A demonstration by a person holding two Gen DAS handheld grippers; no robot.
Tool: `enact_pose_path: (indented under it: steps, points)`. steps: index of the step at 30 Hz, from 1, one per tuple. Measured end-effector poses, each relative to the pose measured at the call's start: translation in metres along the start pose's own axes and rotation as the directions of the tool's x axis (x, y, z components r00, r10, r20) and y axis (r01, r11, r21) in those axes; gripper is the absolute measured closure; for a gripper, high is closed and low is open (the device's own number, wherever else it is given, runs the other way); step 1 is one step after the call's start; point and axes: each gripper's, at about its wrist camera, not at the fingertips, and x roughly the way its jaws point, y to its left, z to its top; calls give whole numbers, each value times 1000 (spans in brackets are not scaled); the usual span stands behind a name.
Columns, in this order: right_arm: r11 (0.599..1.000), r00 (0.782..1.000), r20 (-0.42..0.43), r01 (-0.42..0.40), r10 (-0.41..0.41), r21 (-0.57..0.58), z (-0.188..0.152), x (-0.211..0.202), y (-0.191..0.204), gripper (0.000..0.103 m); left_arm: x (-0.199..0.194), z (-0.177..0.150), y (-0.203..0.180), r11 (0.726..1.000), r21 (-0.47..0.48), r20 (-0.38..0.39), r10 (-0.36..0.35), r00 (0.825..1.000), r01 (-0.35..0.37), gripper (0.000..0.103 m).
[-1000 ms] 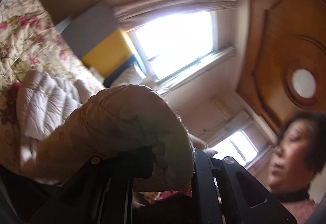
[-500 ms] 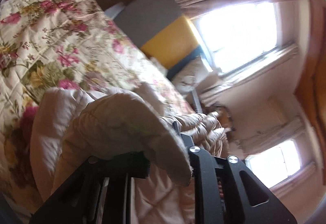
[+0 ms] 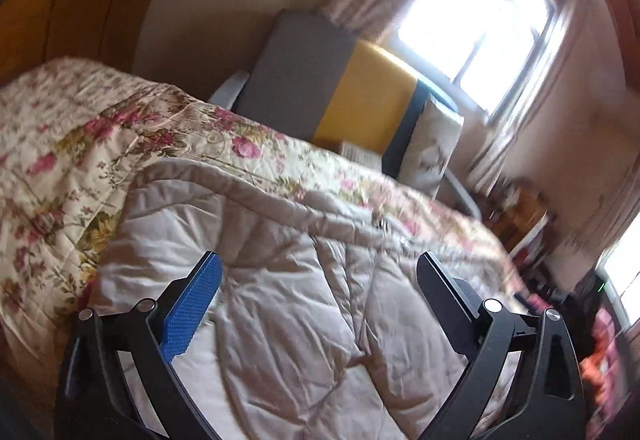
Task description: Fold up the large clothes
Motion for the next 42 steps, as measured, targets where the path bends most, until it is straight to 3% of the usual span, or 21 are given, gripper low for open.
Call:
enact_pose_path:
  steps: [3,6,9,12,20,28,32,37,40,42]
  points:
    - [981,991,-105,61,-81,-185,-2,31,31,20,26,-1,-24,993,110,-95,61,994,-51,9]
    - [944,969,-156,138,-191,-299,-4,70,41,21,52,-1,-36,965,229,-150,162,975,-125,15]
    - [929,952,-192,168,-240,-329,2,102,39,21,93,3,-32,933,308,-182,247,952,-183,20]
    - [931,938,-229,181,-260,-318,6,135,27,22,112,3,-25,923,330,-195,274,942,-200,20]
    - [949,934,-251,191,-255,-253,16,177,11,19,151,10,1,957,256,-230,200,952,-139,17]
    - [953,940,-232,199,-252,-227,17,186,6,15,160,8,6,964,234,-198,171,965,-123,15]
    - [945,937,-218,216,-271,-247,15,186,9,14,134,11,-11,952,255,-178,219,959,-170,15]
    - [936,934,-204,235,-292,-263,14,186,11,13,85,20,-54,968,229,-95,125,988,-101,13]
    - [931,933,-194,246,-303,-269,13,186,12,12,90,23,-84,952,295,-102,122,987,-87,12]
    - [929,933,-190,250,-306,-271,13,185,12,12,106,19,-99,925,364,-111,161,981,-110,12]
